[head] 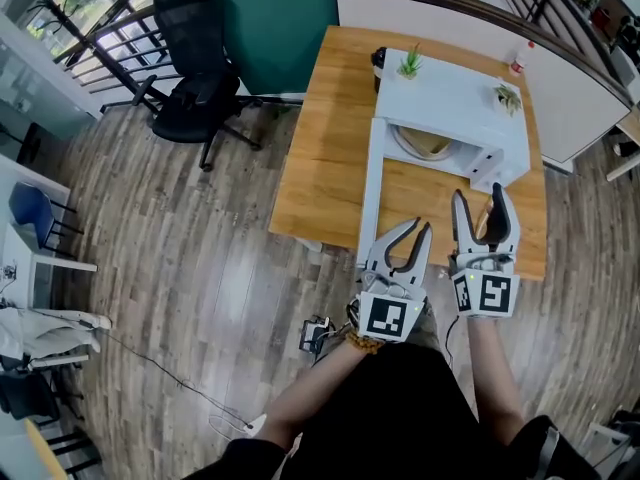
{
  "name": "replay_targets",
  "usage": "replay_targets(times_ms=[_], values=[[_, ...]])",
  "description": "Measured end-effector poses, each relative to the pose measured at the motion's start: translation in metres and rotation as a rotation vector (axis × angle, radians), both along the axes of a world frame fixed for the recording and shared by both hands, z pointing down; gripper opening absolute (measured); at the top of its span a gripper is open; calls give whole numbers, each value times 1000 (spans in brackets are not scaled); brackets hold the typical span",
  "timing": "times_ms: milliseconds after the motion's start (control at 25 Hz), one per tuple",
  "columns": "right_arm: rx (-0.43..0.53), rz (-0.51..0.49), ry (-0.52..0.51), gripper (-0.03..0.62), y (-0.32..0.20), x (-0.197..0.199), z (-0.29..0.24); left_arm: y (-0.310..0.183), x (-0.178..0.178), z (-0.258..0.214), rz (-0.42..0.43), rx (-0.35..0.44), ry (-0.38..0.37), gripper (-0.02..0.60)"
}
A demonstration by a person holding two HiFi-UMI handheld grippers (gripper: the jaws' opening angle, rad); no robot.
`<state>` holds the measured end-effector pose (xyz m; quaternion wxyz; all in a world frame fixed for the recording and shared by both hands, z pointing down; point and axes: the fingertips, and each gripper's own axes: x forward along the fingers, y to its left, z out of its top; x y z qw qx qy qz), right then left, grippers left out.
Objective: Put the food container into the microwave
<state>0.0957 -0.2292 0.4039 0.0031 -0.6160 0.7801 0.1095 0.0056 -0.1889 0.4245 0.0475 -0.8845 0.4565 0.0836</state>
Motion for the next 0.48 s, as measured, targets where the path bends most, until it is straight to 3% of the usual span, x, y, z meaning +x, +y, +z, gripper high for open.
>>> replay_targets(times_ms=[280, 480], values=[[-10, -37, -9, 278, 13, 18, 0, -4, 20, -16, -18, 34, -30, 64], [-27, -48, -22, 278, 31, 34, -3, 7, 34, -17, -61, 2, -16, 64]])
